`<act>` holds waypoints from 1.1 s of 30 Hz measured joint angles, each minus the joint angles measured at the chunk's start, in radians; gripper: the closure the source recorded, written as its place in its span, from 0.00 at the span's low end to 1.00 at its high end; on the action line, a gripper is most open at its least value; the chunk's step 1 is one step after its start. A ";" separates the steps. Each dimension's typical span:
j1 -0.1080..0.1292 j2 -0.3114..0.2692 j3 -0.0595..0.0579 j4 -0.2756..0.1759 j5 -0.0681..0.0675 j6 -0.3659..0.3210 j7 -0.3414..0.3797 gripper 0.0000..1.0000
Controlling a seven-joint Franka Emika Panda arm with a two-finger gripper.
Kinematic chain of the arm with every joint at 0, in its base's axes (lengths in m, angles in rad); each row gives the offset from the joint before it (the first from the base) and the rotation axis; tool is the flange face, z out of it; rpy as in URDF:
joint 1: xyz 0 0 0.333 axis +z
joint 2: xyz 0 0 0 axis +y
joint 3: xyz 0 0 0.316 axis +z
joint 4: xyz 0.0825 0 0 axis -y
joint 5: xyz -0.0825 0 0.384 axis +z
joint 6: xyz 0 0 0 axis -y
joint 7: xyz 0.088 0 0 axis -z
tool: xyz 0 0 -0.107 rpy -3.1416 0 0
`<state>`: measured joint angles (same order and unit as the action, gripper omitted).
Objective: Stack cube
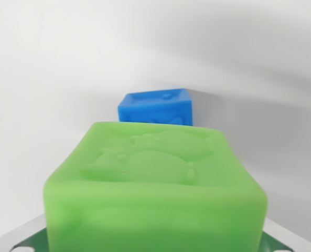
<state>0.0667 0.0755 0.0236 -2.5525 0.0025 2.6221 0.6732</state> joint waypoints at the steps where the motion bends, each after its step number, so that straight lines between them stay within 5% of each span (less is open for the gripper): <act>1: 0.000 0.008 0.000 0.000 0.000 0.008 0.000 1.00; 33: 0.001 0.180 -0.003 0.005 -0.009 0.175 0.007 1.00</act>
<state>0.0673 0.2552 0.0211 -2.5473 -0.0069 2.7967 0.6806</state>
